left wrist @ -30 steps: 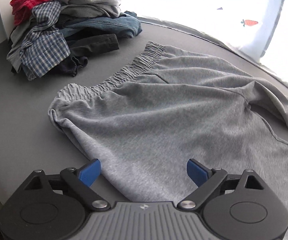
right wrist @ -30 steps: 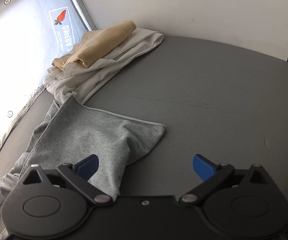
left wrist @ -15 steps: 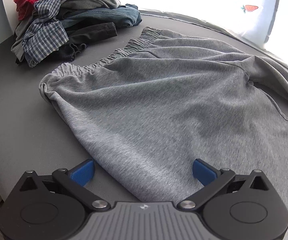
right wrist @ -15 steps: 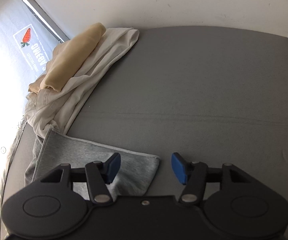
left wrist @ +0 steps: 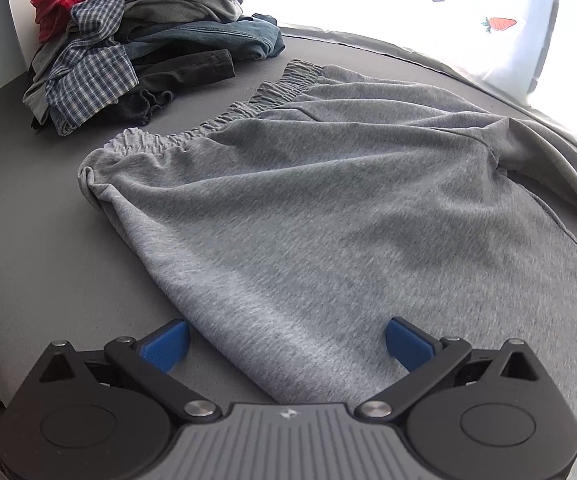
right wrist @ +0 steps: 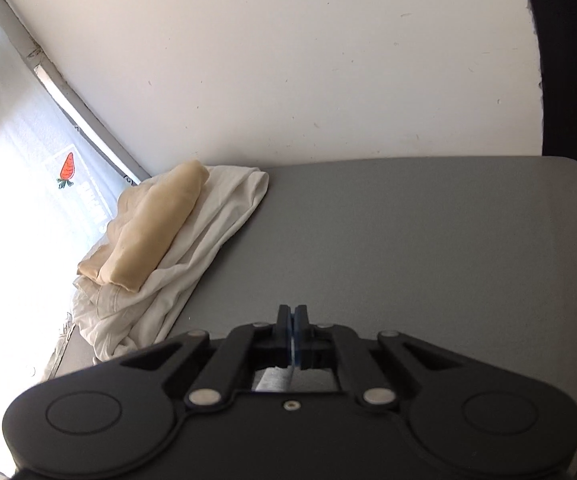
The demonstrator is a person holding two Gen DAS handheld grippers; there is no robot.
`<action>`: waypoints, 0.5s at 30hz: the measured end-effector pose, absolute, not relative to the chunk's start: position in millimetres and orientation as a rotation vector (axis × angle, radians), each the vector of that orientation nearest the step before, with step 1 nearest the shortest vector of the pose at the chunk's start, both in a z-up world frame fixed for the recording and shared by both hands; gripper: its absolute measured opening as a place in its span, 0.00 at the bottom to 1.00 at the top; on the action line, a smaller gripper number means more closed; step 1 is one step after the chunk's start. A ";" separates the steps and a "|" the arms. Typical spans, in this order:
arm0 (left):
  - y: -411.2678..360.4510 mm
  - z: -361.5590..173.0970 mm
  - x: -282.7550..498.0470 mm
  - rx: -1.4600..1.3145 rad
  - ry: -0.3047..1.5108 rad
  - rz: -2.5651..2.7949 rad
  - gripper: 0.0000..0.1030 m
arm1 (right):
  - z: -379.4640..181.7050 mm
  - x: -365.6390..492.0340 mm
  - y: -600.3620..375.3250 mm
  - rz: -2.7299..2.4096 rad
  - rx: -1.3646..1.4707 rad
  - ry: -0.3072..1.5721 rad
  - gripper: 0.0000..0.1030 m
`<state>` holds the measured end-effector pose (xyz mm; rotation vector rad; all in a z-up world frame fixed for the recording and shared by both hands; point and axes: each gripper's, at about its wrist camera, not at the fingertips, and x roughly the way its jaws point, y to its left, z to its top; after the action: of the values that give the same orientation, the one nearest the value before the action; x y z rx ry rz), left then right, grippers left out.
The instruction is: Fold clothes
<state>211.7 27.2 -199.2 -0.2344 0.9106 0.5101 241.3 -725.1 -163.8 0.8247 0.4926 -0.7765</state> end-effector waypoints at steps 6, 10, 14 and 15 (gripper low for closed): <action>27.8 -199.1 210.9 -0.233 0.905 0.508 1.00 | -193.5 242.6 -723.2 -0.794 0.847 0.639 0.28; 27.4 -199.0 211.2 -0.235 0.900 0.512 1.00 | -208.2 230.9 -716.2 -0.793 0.926 0.643 0.35; 25.2 -199.3 210.4 -0.234 0.886 0.521 1.00 | -215.7 228.4 -707.0 -0.800 0.912 0.662 0.37; 24.9 -199.4 210.0 -0.234 0.883 0.522 1.00 | -215.5 230.9 -704.0 -0.797 0.887 0.668 0.40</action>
<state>210.0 24.9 -199.4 -0.2338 0.8835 0.5221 230.9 -704.0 -215.5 0.8870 0.6682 -0.7967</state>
